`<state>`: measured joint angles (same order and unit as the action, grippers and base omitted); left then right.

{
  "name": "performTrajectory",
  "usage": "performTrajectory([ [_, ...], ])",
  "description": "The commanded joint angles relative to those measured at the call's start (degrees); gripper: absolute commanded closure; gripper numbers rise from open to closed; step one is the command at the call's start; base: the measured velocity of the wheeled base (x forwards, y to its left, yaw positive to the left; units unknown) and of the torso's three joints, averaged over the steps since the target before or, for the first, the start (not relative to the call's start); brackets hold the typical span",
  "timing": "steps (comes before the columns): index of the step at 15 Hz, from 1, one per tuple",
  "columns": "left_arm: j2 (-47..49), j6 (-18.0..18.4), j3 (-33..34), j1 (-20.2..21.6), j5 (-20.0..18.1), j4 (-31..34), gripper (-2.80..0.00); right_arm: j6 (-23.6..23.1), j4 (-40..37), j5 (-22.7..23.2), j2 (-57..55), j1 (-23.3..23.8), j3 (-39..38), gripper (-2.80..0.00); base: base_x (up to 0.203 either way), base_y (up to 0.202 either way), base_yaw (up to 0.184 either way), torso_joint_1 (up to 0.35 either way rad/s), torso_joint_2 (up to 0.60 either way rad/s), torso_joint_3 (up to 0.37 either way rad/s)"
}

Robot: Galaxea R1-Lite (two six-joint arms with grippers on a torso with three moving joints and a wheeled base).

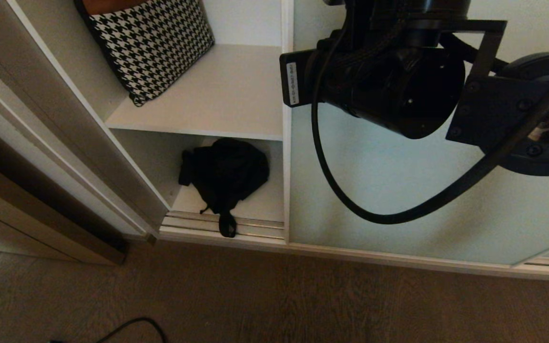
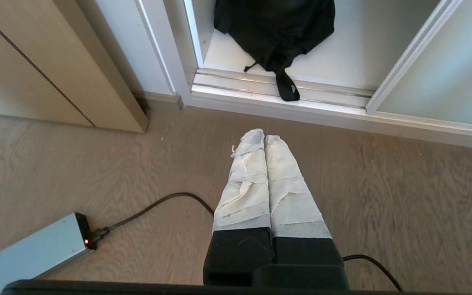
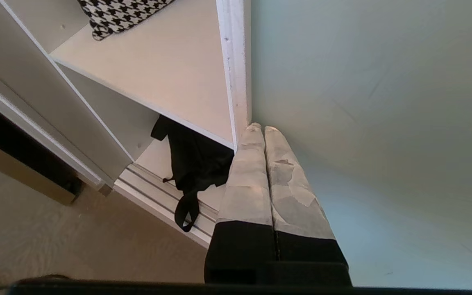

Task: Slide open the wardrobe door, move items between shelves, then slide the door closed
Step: Close the door

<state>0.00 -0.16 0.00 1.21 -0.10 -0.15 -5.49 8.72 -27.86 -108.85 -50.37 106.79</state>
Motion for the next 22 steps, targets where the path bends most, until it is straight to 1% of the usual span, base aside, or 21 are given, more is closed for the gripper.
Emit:
performTrajectory([
  [1,0.1,0.0,0.0,0.0,0.0,0.0,0.0,-0.1,-0.2,0.2,-3.2,-0.8,3.0,0.0,0.0,0.0,0.0,0.0,0.0,0.0],
  [6,0.1,0.0,0.1,0.0,0.0,0.0,0.0,0.1,-2.0,2.9,-4.3,-5.2,3.7,0.0,0.0,0.0,0.0,0.0,0.0,0.0],
  [9,0.1,0.0,0.1,0.0,0.0,0.0,0.0,3.2,-2.7,3.2,-1.0,-9.5,2.8,0.0,0.0,0.0,0.0,0.0,0.0,0.0],
  [11,0.1,0.0,0.1,0.0,0.0,0.0,0.0,3.8,-4.3,3.6,4.1,-12.5,-0.3,0.0,0.0,0.0,0.0,0.0,0.0,0.0],
  [14,0.1,0.0,0.1,0.0,0.0,0.0,0.0,3.3,-5.1,3.4,12.3,-17.9,-6.9,0.0,0.0,0.0,0.0,0.0,0.0,0.0],
  [16,0.1,0.0,0.0,0.0,0.0,0.0,0.0,2.5,-5.1,2.5,18.2,-19.0,-12.4,0.0,0.0,0.0,0.0,0.0,0.0,0.0],
  [17,0.1,0.0,0.0,0.0,0.0,0.0,0.0,2.2,-5.1,0.2,21.3,-18.7,-13.9,0.0,0.0,0.0,0.0,0.0,0.0,0.0],
  [18,0.1,0.0,0.0,0.0,0.0,0.0,0.0,1.9,-5.1,-2.7,23.7,-17.5,-14.2,0.0,0.0,0.0,0.0,0.0,0.0,0.0],
  [19,0.1,0.0,0.0,0.0,0.0,0.0,0.0,1.5,-5.0,-5.1,25.4,-15.4,-14.3,0.0,0.0,0.0,0.0,0.0,0.0,0.0],
  [22,0.1,0.0,0.1,0.0,0.0,0.0,0.0,-1.0,-5.0,-7.3,30.0,-6.2,-14.1,0.0,0.0,0.0,0.0,0.0,0.0,0.0],
])
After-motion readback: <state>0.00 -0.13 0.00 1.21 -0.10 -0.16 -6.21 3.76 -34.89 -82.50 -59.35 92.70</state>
